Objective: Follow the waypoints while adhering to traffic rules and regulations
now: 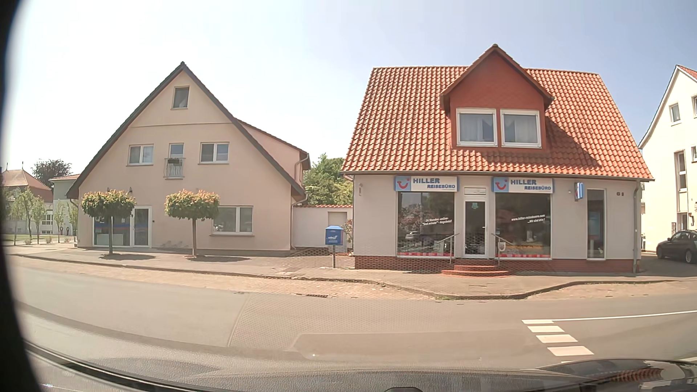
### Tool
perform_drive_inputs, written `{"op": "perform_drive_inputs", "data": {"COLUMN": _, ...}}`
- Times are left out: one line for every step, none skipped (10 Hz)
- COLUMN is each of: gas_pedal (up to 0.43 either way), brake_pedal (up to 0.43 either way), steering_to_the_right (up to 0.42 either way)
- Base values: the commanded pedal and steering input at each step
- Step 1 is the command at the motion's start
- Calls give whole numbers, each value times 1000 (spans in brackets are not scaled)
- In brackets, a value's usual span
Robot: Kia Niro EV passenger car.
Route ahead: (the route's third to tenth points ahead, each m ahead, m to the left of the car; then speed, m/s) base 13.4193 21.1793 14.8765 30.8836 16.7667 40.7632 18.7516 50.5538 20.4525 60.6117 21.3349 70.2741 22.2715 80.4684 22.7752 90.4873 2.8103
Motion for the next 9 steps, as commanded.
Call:
{"op": "perform_drive_inputs", "data": {"gas_pedal": 421, "brake_pedal": 0, "steering_to_the_right": -356}}
{"op": "perform_drive_inputs", "data": {"gas_pedal": 421, "brake_pedal": 0, "steering_to_the_right": -374}}
{"op": "perform_drive_inputs", "data": {"gas_pedal": 421, "brake_pedal": 0, "steering_to_the_right": -379}}
{"op": "perform_drive_inputs", "data": {"gas_pedal": 409, "brake_pedal": 0, "steering_to_the_right": -386}}
{"op": "perform_drive_inputs", "data": {"gas_pedal": 390, "brake_pedal": 0, "steering_to_the_right": -397}}
{"op": "perform_drive_inputs", "data": {"gas_pedal": 378, "brake_pedal": 0, "steering_to_the_right": -404}}
{"op": "perform_drive_inputs", "data": {"gas_pedal": 378, "brake_pedal": 0, "steering_to_the_right": -406}}
{"op": "perform_drive_inputs", "data": {"gas_pedal": 370, "brake_pedal": 0, "steering_to_the_right": -406}}
{"op": "perform_drive_inputs", "data": {"gas_pedal": 358, "brake_pedal": 0, "steering_to_the_right": -405}}
